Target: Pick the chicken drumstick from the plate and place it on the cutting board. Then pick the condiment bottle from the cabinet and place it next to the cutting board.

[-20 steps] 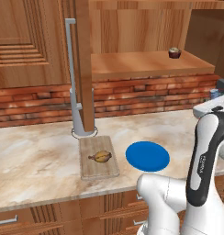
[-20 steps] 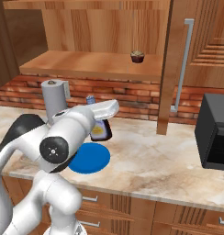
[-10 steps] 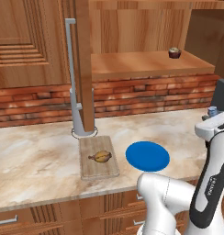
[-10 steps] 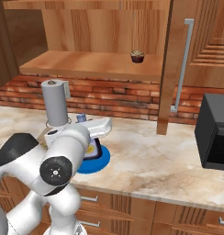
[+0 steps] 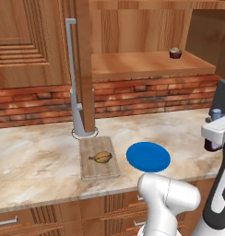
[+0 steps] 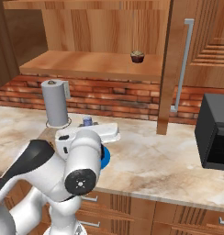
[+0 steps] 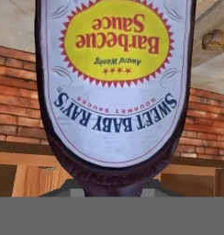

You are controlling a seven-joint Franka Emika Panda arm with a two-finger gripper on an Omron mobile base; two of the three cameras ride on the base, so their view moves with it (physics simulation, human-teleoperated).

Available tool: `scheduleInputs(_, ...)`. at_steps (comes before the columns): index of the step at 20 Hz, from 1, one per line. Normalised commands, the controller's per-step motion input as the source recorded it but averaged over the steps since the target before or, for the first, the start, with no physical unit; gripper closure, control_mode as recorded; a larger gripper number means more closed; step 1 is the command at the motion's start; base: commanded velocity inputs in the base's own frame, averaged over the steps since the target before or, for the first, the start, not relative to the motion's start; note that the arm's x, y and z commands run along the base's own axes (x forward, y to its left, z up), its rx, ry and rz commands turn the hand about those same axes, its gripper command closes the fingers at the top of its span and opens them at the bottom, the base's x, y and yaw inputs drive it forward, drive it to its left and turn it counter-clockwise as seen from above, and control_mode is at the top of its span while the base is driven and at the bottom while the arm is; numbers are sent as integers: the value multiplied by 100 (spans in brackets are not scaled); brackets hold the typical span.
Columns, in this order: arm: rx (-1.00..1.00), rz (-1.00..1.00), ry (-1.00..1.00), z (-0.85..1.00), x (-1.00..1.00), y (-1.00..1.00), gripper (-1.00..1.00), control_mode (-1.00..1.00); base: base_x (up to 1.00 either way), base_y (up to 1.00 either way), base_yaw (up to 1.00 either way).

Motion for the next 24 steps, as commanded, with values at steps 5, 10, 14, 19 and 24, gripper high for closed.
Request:
scheduleInputs(5,22,0,0,-1,1,3,100,-100,0,0,0)
scheduleInputs(10,19,1,0,-10,0,17,100,-100,0,0,0)
scheduleInputs(14,11,0,-1,-25,0,15,100,-100,0,0,0)
scheduleInputs(19,3,0,-7,-29,6,10,100,-100,0,0,0)
scheduleInputs(24,-1,0,-10,-23,13,0,100,-100,0,0,0)
